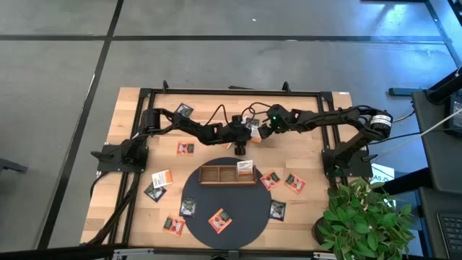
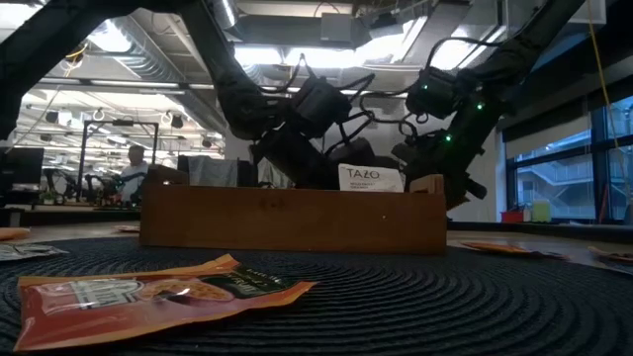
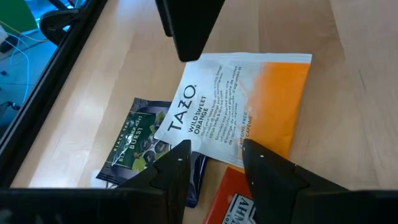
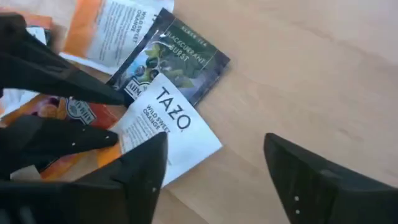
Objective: Pick & Place Tea
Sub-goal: Put the white tea bag into the right section of the wooden organizer
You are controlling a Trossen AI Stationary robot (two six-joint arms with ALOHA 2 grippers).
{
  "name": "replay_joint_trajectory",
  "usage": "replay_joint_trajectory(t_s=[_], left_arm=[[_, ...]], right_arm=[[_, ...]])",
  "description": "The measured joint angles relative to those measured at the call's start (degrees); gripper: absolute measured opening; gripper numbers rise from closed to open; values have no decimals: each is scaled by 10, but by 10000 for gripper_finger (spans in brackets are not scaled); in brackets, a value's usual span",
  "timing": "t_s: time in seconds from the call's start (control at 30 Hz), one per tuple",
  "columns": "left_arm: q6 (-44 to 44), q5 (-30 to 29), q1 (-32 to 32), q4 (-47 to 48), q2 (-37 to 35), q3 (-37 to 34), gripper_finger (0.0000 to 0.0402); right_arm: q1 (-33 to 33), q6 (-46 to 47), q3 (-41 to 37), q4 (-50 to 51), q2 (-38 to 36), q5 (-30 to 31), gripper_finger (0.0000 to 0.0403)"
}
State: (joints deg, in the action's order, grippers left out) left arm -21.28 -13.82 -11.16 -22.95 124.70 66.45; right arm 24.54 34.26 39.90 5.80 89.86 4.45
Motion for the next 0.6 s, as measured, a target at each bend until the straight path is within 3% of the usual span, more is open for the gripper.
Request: replay_joint_trajectory(t_s=[0.23, 0.6], left_arm=[[-1, 2, 0, 1, 0, -1, 143], [-5, 13, 0, 2, 1, -1, 143]], right_arm=[[0, 21, 0, -18, 42, -42, 283], [13, 27, 0, -61, 55, -78, 225]])
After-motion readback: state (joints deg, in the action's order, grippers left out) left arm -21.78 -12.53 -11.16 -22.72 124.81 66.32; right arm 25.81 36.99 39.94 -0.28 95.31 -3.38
